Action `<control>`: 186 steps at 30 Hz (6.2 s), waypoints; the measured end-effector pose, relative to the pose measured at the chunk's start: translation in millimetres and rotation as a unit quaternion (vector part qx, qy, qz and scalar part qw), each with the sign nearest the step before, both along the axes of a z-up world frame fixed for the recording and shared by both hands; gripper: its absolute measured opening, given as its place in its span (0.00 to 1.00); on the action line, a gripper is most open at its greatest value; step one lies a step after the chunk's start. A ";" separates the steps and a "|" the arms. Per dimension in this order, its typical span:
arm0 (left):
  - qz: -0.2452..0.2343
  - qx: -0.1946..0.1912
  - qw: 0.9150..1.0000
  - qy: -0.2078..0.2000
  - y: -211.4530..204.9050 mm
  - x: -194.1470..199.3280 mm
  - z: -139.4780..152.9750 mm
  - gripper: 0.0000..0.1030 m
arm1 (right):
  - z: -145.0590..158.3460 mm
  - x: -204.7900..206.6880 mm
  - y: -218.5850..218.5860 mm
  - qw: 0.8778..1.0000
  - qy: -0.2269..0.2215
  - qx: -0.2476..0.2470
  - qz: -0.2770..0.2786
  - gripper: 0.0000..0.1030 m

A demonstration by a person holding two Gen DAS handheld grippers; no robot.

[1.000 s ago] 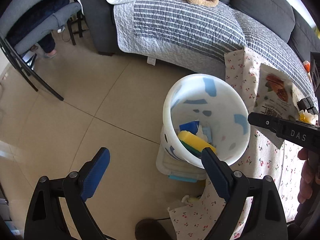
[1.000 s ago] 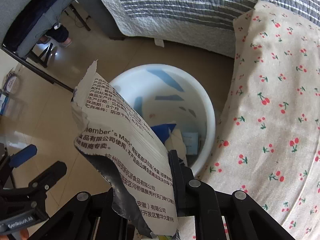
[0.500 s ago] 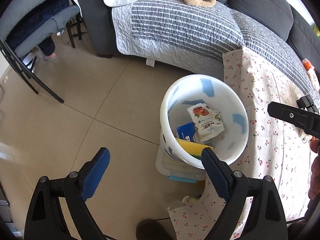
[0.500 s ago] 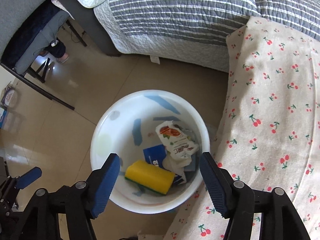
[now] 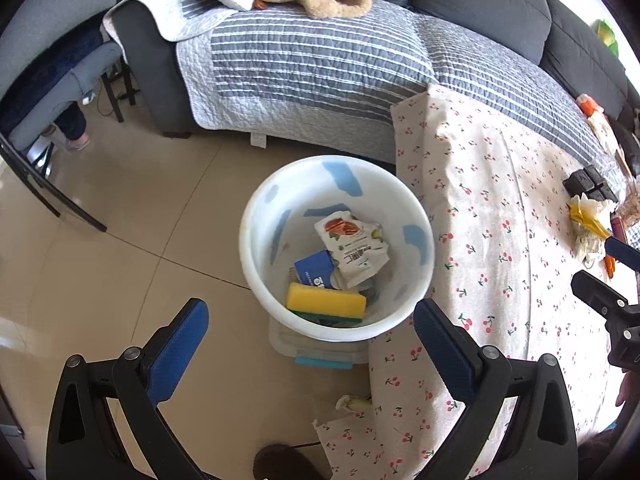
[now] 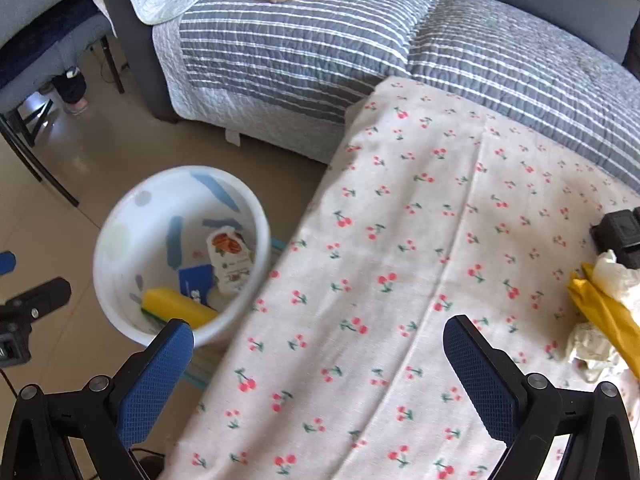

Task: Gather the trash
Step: 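Grasp the black plastic tray with the left gripper, then grasp the red can with the right gripper while the left holds the black tray, then carry the black tray over the white bin and open the left gripper while the right carries the red can, then lower the red can into the white bin and open the right gripper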

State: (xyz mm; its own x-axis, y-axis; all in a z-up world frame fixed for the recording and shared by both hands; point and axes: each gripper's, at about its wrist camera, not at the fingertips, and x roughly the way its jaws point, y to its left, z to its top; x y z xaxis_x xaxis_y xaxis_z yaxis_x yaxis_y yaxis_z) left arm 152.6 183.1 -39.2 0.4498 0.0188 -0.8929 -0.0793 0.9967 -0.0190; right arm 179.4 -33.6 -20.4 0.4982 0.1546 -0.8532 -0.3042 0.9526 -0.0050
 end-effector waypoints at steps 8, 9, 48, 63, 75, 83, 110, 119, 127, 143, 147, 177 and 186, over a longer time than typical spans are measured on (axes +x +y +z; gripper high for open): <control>-0.041 -0.010 0.999 0.008 -56.4 11.7 1.2 1.00 | 9.1 -13.0 -79.8 0.999 -0.015 0.007 -0.049 0.99; -0.046 -0.014 0.999 0.009 -64.1 13.7 1.5 1.00 | 11.8 -14.7 -90.4 0.998 -0.018 0.013 -0.055 0.99; -0.360 0.200 0.911 -0.014 -498.1 108.2 -11.0 0.77 | -8.1 -70.8 -496.1 0.885 0.045 0.174 -0.430 0.99; -0.320 0.116 0.939 -0.051 -467.1 119.8 18.9 0.36 | -22.1 -55.9 -492.4 0.878 0.060 0.194 -0.433 0.99; -0.233 -0.063 0.962 -0.130 -368.3 110.8 93.0 0.35 | -32.5 -2.4 -461.7 0.911 0.006 0.180 -0.370 0.95; -0.188 -0.108 0.965 -0.149 -304.0 107.3 110.9 0.35 | -58.6 25.6 -452.8 0.917 0.013 0.190 -0.352 0.70; -0.092 -0.163 0.982 -0.020 -187.9 47.4 21.4 0.65 | 24.0 -36.6 -353.9 0.959 0.027 0.149 -0.238 0.55; -0.110 -0.092 0.989 0.042 -224.2 46.7 -22.6 0.70 | 18.9 -40.7 -331.5 0.966 0.036 0.129 -0.220 0.55; -0.101 0.019 0.994 0.032 -249.4 46.9 -32.6 0.77 | 10.6 -38.9 -333.4 0.968 0.047 0.108 -0.219 0.55; -0.163 -0.001 0.986 0.046 -231.0 72.7 -48.7 0.37 | 6.5 -44.5 -340.2 0.966 0.058 0.109 -0.225 0.55; -0.165 -0.014 0.985 0.043 -225.2 70.5 -45.1 0.31 | 11.0 -46.3 -337.2 0.967 0.052 0.112 -0.223 0.55; -0.010 -0.030 0.999 -0.039 -33.0 57.4 -2.1 0.27 | 50.5 -8.1 -172.1 0.983 0.009 0.156 -0.094 0.55; -0.009 -0.027 0.999 -0.017 -14.3 52.1 -13.5 0.64 | 31.8 1.9 -126.0 0.987 0.026 0.142 -0.067 0.55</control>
